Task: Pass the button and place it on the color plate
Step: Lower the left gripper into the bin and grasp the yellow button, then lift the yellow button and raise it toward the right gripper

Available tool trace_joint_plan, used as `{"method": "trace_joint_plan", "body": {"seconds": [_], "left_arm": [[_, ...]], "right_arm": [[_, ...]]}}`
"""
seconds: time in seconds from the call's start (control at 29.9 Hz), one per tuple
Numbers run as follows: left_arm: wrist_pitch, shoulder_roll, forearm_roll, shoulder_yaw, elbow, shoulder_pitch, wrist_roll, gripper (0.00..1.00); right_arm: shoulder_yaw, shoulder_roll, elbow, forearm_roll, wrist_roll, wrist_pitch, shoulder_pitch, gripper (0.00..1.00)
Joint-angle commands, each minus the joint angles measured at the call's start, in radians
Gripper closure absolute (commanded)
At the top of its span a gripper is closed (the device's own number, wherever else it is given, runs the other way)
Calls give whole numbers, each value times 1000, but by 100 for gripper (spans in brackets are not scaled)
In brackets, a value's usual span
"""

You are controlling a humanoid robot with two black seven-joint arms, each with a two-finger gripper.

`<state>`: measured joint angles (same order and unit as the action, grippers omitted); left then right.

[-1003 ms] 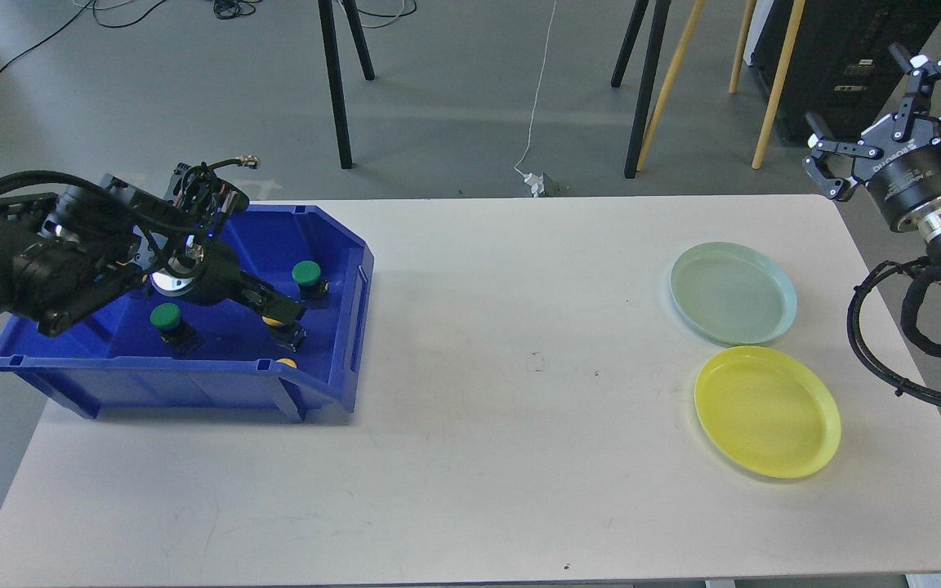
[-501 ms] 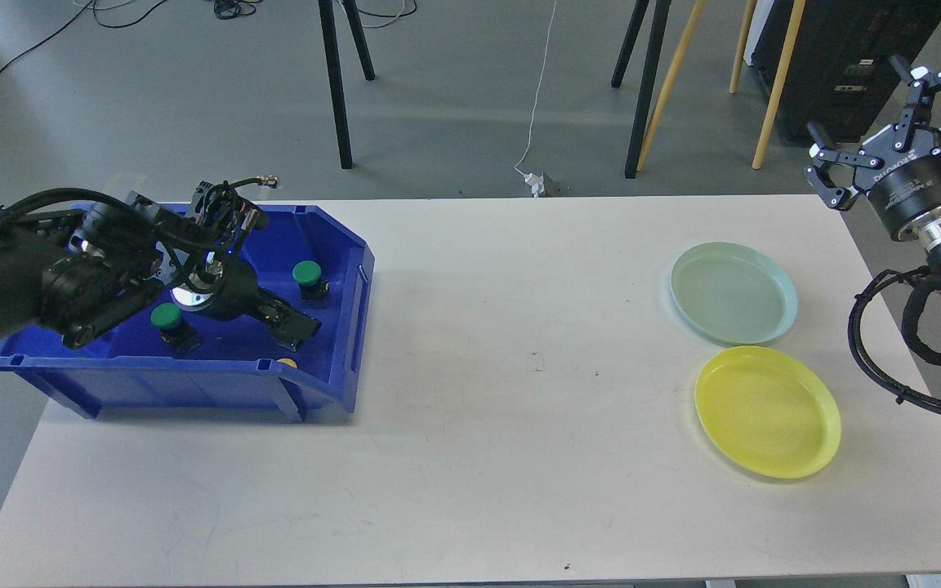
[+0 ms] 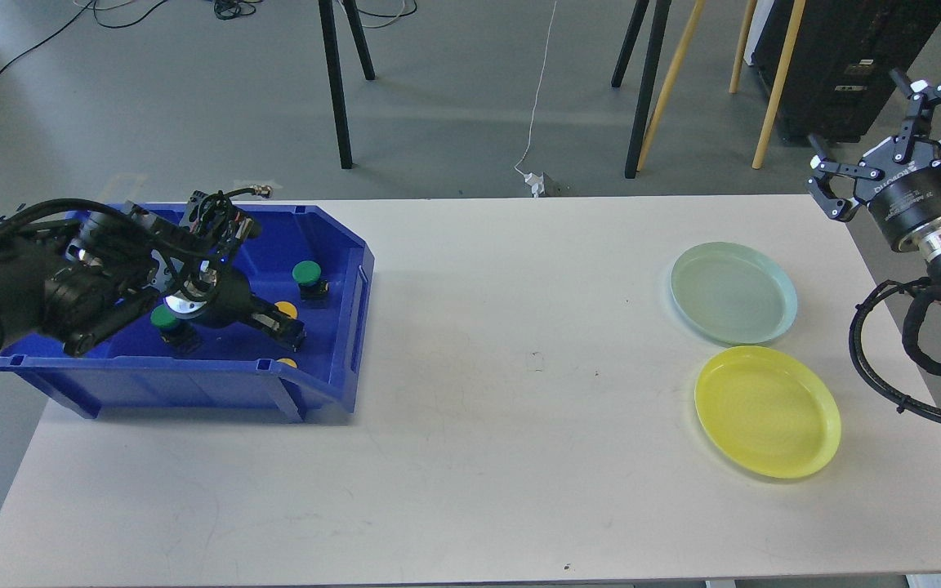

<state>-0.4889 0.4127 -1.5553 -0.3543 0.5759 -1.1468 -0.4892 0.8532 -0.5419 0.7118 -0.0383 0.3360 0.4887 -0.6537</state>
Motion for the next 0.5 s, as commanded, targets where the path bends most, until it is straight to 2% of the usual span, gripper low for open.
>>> {"method": "trace_joint_plan", "body": {"seconds": [0.0, 0.1, 0.3, 0.4, 0.47], "left_arm": [[0, 78, 11, 27, 77, -66, 0, 98], [0, 210, 32, 90, 197, -148, 0, 97], [0, 403, 69, 365, 378, -154, 0, 97], [0, 422, 165, 497, 465, -142, 0, 97], [0, 385, 333, 564, 493, -105, 0, 97]], "right_arm": [[12, 0, 0, 0, 0, 0, 3, 0], [12, -1, 0, 0, 0, 0, 3, 0], [23, -1, 0, 0, 0, 0, 6, 0], [41, -9, 11, 0, 1, 0, 19, 0], [27, -27, 59, -24, 1, 0, 25, 0]]}}
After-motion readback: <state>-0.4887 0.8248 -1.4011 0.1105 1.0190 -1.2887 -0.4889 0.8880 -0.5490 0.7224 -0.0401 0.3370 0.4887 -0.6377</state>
